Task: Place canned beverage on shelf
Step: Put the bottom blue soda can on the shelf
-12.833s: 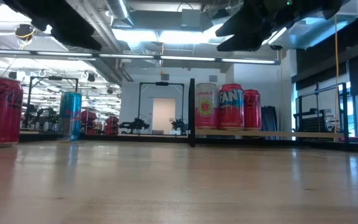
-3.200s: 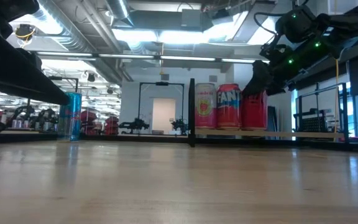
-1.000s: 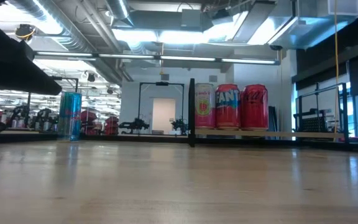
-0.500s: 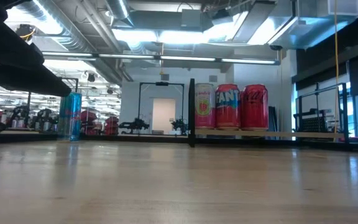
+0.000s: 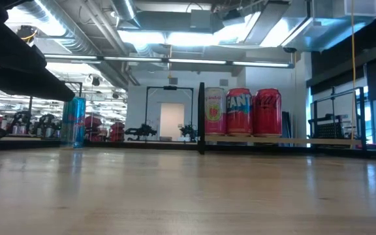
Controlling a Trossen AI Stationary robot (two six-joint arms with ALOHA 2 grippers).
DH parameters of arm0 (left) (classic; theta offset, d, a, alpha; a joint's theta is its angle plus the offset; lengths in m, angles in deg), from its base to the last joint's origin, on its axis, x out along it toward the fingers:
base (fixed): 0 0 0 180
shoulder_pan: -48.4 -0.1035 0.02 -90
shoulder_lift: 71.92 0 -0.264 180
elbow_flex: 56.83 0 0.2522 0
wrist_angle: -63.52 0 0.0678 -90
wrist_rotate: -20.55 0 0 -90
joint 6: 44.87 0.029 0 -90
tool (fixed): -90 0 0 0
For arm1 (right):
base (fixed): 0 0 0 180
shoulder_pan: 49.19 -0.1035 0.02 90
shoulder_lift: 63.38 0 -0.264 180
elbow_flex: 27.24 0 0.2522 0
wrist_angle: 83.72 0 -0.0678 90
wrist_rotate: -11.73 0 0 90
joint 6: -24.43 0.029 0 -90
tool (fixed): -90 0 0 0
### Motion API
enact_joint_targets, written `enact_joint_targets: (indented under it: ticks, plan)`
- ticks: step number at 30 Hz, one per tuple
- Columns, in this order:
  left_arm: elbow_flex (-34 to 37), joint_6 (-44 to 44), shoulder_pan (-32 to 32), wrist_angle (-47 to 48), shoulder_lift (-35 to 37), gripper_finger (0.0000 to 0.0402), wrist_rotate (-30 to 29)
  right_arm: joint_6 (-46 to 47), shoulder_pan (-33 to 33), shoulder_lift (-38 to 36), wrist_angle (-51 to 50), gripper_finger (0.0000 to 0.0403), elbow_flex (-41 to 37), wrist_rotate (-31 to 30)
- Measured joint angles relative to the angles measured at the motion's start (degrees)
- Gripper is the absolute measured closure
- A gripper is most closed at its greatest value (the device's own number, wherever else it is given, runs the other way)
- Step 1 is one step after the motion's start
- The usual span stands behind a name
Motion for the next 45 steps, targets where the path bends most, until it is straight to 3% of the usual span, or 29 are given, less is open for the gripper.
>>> enact_joint_targets:
  ticks: [12, 19, 22, 27, 36, 40, 45]
  plan:
    - [0.0, 0.0, 0.01, 0.0, 0.0, 0.0047, 0.02, -0.38, 0.03, 5.62, 2.92, 0.0081, -2.39, 6.99]
    - [0.0, -0.02, 0.02, 0.0, 0.0, 0.0047, 0.02, -3.84, 0.46, 6.79, 2.47, 0.0088, -2.32, 6.52]
    - [0.0, 0.0, 0.0, 0.0, 0.0, 0.0047, 0.02, -5.58, 0.51, 6.6, 2.26, 0.0119, -2.31, 5.23]
    - [0.0, 0.13, 0.0, 0.0, 0.0, 0.0047, 0.02, -11.91, 0.51, 6.64, 2.44, 0.0209, -2.26, 2.33]
    - [0.0, 0.15, -0.16, 0.0, 0.0, 0.0047, -0.18, -34.78, 7.62, 6.71, 6.63, 0.0212, -0.34, -5.26]
    - [0.0, 0.16, -0.82, 0.0, 0.0, 0.0047, 0.19, -51.33, 14.44, 6.69, 12.9, 0.0212, 1.96, -8.65]
    - [0.0, 1.5, -2.43, -0.01, 0.0, 0.0047, 4.88, -76.19, 23.27, 7.14, 24.73, 0.0212, 2.6, -6.44]
